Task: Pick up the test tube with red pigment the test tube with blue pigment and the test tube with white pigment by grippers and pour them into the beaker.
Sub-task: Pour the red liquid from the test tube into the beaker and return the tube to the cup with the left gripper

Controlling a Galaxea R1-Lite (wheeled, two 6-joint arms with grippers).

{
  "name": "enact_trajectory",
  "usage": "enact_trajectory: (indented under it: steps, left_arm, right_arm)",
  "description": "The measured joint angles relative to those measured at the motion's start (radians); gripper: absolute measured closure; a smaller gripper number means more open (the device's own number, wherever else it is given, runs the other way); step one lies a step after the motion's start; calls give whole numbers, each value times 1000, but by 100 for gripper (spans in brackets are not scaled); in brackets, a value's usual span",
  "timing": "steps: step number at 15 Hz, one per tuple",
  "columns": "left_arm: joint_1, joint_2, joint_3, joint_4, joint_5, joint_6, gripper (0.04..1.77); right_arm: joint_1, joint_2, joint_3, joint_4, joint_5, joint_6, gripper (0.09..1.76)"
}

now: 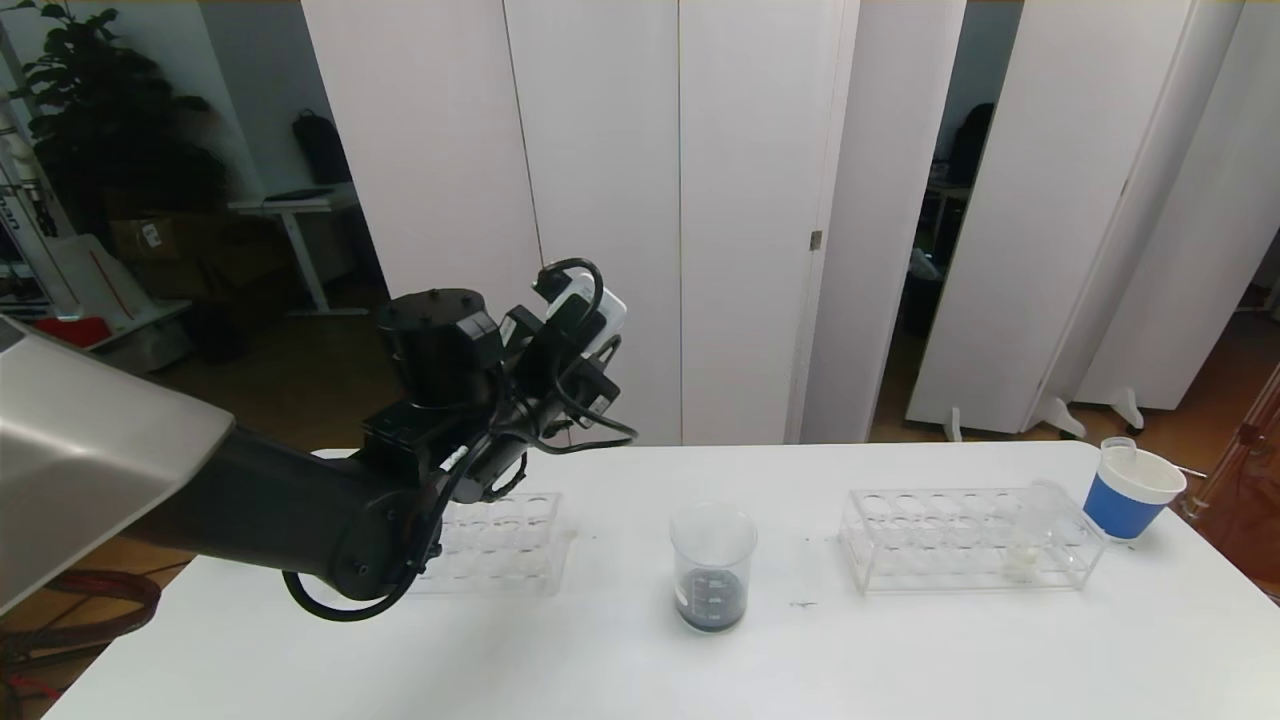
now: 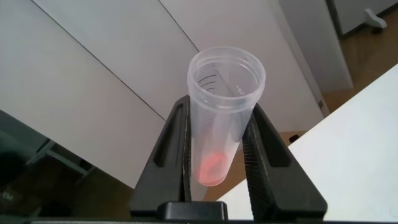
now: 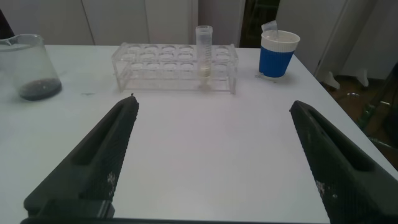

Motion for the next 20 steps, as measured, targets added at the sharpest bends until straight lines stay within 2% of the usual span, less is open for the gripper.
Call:
enact_trajectory:
  steps: [4,8,12,17,20]
  left_arm:
    - [8,-43,-6,137,96,-208,124]
    - [16,-85,-9,279,151,-379,124]
    - [23,-143,-23,470,157,-585,124]
    - [30,-207,-18,570,140,-678,124]
    - [20,-236,-7,621,136,-773,124]
  right_arm:
    - [0,0,0,0,0,0,10]
    - [0,0,0,0,0,0,10]
    - [0,0,0,0,0,0,10]
    - [0,0,0,0,0,0,10]
    - [0,0,0,0,0,0,10]
